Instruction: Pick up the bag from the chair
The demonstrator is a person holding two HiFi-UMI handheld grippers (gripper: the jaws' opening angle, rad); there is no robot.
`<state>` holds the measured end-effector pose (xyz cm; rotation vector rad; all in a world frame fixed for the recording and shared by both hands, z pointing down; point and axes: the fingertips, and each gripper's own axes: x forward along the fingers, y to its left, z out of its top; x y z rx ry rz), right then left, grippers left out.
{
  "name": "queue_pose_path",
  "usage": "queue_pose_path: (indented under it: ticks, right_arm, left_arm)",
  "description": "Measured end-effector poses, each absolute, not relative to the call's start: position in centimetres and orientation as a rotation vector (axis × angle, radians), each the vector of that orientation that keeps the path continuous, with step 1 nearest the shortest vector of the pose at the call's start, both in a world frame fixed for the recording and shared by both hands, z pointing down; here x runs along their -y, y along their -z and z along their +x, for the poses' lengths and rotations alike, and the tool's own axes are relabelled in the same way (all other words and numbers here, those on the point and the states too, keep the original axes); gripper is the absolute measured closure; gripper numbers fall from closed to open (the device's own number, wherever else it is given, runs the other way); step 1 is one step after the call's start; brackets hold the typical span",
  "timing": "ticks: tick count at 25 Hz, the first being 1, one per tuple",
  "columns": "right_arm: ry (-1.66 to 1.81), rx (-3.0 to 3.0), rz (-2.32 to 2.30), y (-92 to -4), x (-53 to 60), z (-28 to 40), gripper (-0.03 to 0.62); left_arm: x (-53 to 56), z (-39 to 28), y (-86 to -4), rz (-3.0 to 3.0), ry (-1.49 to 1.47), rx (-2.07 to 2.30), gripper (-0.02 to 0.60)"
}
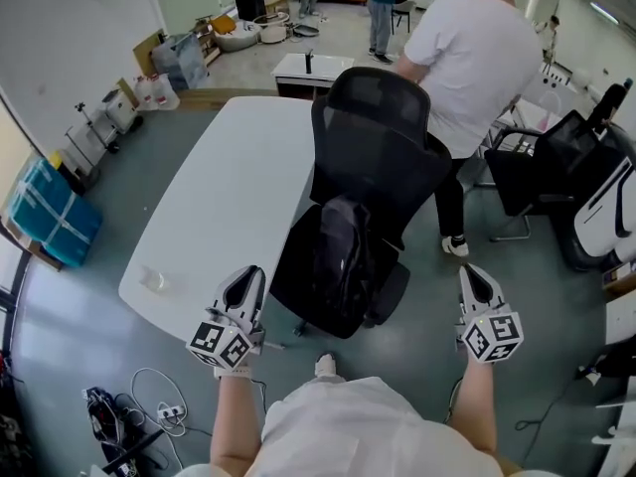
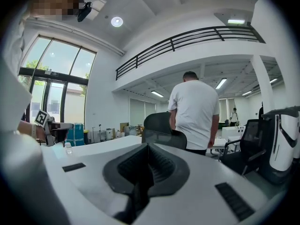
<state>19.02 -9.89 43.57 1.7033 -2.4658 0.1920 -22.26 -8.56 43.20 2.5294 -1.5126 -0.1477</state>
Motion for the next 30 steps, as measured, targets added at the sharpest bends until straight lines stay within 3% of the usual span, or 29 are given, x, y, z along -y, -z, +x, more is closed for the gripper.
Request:
queue_pose_path:
  ticks: [15, 30]
  right_arm:
    - [-0.244, 2.494, 1.625, -45.6, 16.0, 12.7, 0.574]
    - [-0.299, 2.562, 1.355, -50.3, 22.9, 10.7, 0.574]
  left_arm:
    - [14.1, -25.9, -45.1, 2.533, 0.183, 1.453, 0.526]
    - [15.8, -23.8, -47.4, 2.421, 0.157, 1.537, 0.526]
